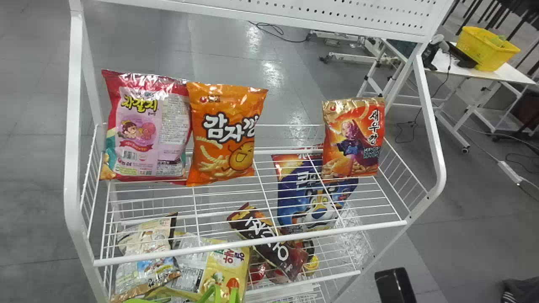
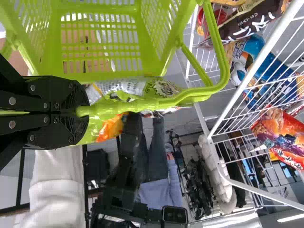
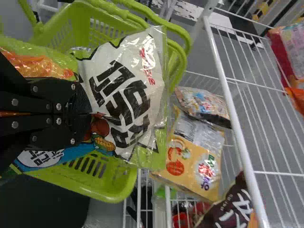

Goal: Hold basket handle with left hand then pick Gkobukchip with right hand and place into basket

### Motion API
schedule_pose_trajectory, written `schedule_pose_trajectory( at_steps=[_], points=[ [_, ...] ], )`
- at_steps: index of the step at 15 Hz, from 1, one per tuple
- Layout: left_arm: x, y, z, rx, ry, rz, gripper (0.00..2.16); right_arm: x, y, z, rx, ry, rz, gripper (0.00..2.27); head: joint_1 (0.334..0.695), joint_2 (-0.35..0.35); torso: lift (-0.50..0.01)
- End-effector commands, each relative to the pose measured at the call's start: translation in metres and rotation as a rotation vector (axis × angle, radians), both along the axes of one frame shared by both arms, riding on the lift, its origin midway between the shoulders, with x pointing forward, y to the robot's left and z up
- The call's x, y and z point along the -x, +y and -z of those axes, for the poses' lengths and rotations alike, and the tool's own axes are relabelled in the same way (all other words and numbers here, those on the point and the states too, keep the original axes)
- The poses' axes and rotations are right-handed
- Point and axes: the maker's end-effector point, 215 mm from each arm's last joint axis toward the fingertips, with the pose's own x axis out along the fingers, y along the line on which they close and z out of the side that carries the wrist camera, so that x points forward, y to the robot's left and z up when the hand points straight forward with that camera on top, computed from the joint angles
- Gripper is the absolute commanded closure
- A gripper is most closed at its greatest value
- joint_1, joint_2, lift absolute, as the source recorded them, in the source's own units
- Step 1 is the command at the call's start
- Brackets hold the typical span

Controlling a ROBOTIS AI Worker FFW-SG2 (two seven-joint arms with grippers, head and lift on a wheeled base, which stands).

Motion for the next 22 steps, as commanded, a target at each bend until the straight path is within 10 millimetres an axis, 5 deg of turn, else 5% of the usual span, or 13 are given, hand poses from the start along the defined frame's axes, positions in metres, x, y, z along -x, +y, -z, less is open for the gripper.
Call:
schedule_pose_trajectory(
  at_steps=[1, 5, 11, 15, 22],
  points=[
    [0.000, -0.001, -0.001, 0.003, -0.001, 0.001, 2.12, 0.009, 0.018, 0.017, 0.011, 0.038, -0.045, 1.50, 0.695, -0.350, -0.032],
    [0.000, -0.003, -0.004, 0.003, -0.010, 0.005, 2.12, 0.015, 0.045, 0.041, 0.063, 0.059, -0.119, 1.50, 0.695, -0.350, -0.032],
    [0.000, -0.004, -0.003, 0.006, -0.007, 0.007, 2.11, -0.050, 0.078, 0.072, 0.062, -0.110, -0.102, 1.40, 0.695, -0.350, -0.032],
    [-0.005, -0.004, -0.001, 0.005, -0.007, 0.006, 2.11, -0.065, 0.087, 0.097, 0.052, -0.119, -0.098, 0.13, 0.695, -0.350, -0.032],
    [-0.010, -0.003, 0.003, -0.003, -0.008, 0.003, 2.11, -0.064, 0.052, 0.054, 0.084, -0.139, -0.082, 0.05, 0.695, -0.350, -0.032]
  ],
)
